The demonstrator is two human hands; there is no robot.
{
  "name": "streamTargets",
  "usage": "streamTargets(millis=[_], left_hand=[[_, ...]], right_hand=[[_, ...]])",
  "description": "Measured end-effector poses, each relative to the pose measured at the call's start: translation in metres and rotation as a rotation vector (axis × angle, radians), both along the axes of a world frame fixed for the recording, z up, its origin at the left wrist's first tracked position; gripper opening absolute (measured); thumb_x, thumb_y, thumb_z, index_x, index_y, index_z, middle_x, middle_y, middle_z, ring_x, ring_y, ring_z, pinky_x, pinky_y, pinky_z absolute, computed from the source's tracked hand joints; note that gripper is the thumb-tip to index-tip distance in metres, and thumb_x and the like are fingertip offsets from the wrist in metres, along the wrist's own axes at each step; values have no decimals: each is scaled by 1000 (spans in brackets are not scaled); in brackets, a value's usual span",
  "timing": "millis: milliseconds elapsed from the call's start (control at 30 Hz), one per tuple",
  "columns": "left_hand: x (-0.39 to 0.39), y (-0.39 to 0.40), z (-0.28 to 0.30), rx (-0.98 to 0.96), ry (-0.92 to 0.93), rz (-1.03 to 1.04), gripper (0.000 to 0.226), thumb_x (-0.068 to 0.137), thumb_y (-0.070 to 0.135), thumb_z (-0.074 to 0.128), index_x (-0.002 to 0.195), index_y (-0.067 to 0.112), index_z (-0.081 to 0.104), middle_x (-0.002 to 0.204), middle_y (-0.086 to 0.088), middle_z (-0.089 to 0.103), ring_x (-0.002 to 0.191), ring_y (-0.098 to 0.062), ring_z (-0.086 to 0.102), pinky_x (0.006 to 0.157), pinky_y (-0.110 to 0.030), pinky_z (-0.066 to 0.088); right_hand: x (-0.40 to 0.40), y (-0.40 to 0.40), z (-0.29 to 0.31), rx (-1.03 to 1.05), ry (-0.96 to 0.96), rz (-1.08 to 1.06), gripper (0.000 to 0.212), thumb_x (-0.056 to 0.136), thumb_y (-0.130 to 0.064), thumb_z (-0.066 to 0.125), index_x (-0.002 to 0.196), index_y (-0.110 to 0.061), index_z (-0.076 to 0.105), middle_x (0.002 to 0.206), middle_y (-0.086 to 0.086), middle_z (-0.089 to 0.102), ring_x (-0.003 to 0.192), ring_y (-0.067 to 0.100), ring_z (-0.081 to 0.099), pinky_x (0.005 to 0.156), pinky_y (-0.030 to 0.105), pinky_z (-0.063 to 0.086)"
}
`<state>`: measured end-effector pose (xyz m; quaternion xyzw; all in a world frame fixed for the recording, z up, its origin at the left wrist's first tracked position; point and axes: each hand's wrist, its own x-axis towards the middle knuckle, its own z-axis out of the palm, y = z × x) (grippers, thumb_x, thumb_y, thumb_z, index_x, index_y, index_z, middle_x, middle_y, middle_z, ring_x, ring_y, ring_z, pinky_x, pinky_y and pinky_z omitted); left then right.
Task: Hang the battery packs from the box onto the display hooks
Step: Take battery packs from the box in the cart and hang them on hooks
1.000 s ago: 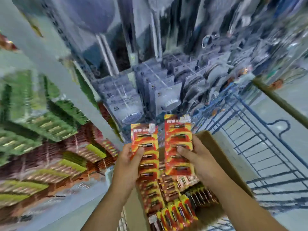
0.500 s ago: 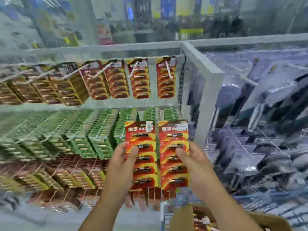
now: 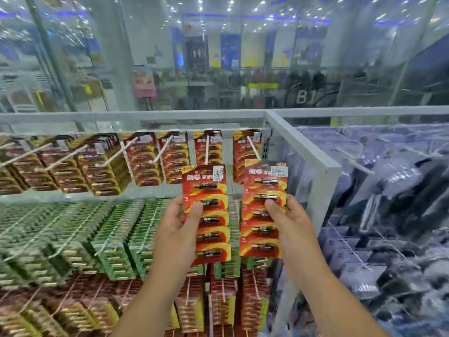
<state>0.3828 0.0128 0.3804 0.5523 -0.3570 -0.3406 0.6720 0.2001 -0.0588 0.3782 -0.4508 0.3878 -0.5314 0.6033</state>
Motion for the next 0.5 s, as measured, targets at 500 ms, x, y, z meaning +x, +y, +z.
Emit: streamTargets(millis=[500], left_hand=[[6,-42,4,-3,4,-8,20,105,41,55,121,34,65,103,7,80,88,-16,79,66,-39,65]], right_hand=[[21,-42,-4,-4,97,-65,16,105,-35,61,120,-33,66,103,-5,81,90,20,80,84,54,64]])
